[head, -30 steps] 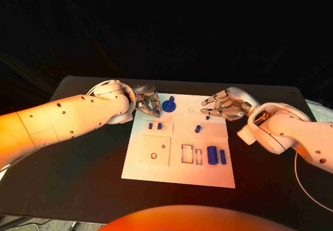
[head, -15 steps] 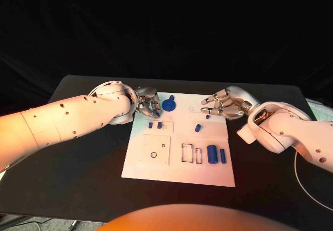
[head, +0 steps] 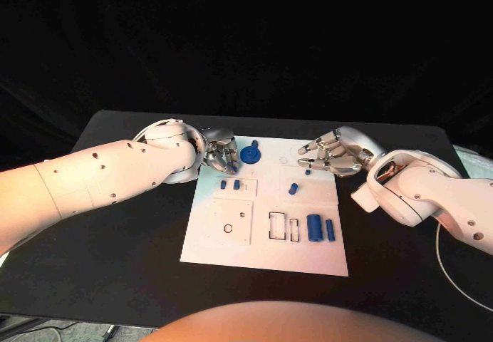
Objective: Assemble the parts on the task board
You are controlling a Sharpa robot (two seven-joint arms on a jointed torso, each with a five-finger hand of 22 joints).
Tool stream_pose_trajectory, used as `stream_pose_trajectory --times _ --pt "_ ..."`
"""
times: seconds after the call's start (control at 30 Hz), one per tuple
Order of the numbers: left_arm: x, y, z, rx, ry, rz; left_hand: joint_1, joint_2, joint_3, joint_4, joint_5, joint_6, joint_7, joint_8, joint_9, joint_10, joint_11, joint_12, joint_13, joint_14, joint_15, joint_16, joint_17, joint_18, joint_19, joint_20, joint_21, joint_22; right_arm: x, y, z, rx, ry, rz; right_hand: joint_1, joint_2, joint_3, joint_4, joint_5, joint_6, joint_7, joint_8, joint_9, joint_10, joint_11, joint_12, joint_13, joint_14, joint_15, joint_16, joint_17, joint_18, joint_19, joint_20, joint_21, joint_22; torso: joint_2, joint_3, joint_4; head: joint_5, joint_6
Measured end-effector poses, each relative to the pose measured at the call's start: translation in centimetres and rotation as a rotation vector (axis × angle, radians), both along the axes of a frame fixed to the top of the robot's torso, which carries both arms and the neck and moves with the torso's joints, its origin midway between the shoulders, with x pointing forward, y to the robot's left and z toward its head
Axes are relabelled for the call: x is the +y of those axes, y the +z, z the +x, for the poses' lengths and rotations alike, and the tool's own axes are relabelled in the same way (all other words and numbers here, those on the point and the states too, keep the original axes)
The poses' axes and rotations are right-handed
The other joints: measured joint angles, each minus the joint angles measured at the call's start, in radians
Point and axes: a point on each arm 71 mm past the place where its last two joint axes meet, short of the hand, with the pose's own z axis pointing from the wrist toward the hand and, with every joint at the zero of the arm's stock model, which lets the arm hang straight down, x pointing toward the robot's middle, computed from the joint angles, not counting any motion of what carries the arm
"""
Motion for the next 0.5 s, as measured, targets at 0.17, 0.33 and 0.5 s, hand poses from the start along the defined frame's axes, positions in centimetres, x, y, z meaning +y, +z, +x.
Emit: stream_pose_trajectory --times 0.17,0.33,0.5 --pt "-0.06 -0.14 0.03 -0.001 0.000 0.008 -0.015 -0.009 0.006 -0.006 0.000 -0.004 0.005 -0.009 -0.003 -0.002 0.002 -0.016 0.000 0.000 0.000 0.000 -0.004 0.000 0.000 0.000 0.000 0.000 0.02 0.00 -0.01 0.000 0.001 0.001 0.000 0.000 0.000 0.000 0.000 0.000 0.000 0.000 0.000 0.000 0.000 0.000 0.000 0.000 0.000 0.000 0.000 0.000 0.000 0.000 0.000 0.000 0.000 0.0000 -0.0005 0.000 -0.001" --pt "-0.04 -0.44 -0.01 0.007 0.002 0.019 -0.029 -0.014 0.018 -0.008 0.000 -0.046 0.016 -0.019 -0.017 -0.023 0.016 -0.036 -0.005 0.001 0.005 0.000 -0.006 0.000 0.000 0.000 0.000 0.000 -0.01 0.01 -0.01 0.000 0.000 0.001 0.000 0.000 0.000 0.000 0.000 0.000 0.000 0.000 0.000 0.000 0.000 0.000 0.000 0.000 0.000 0.000 0.000 0.000 0.000 0.000 0.000 0.000 0.000 0.0002 -0.0004 -0.001 -0.002" --pt "-0.02 -0.57 -0.05 0.013 0.003 0.026 -0.039 -0.024 0.030 -0.010 0.000 -0.068 0.022 -0.019 -0.028 -0.039 0.024 -0.050 -0.005 0.000 0.008 0.000 -0.010 0.000 0.001 0.006 -0.006 0.000 -0.02 0.00 -0.02 0.000 0.000 0.001 0.000 0.000 0.000 0.000 0.000 0.000 0.000 0.000 0.000 0.000 0.000 0.000 0.000 0.000 0.000 0.000 0.000 0.000 0.000 0.000 0.000 0.000 0.000 0.0002 0.0000 -0.002 -0.004"
